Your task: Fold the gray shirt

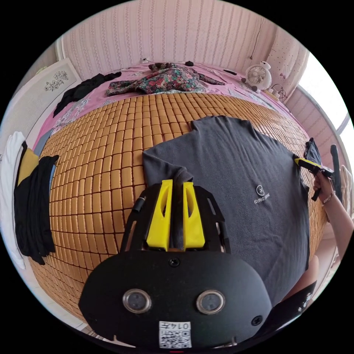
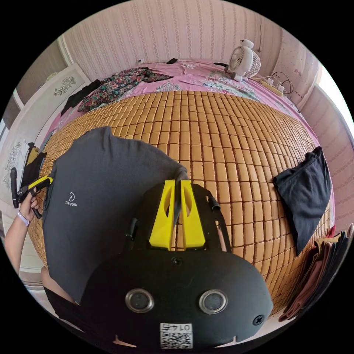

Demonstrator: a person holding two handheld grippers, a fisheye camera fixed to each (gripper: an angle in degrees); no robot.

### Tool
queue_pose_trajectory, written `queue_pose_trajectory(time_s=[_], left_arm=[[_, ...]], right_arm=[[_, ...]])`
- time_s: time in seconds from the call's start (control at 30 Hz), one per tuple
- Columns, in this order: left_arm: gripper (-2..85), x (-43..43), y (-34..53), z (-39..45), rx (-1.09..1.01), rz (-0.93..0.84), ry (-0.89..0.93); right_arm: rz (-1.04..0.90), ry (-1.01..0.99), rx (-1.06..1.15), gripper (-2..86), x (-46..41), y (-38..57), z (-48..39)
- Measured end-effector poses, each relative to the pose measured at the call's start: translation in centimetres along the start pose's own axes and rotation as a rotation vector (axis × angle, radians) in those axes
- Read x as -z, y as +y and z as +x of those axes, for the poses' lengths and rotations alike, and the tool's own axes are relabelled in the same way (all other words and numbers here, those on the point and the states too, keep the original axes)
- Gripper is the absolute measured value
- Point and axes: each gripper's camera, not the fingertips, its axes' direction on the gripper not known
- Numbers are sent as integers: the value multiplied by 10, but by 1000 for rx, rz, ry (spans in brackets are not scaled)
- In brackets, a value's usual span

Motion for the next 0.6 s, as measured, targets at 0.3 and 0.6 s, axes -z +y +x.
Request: queue_pose_trajectory(time_s=[0.3, 0.6], left_arm=[[59, 31, 58, -133, 387, 64, 54], [83, 71, 124, -129, 308, 141, 181]], right_arm=[[1, -18, -13, 29, 12, 10, 8], [80, 1, 26, 34, 63, 49, 7]])
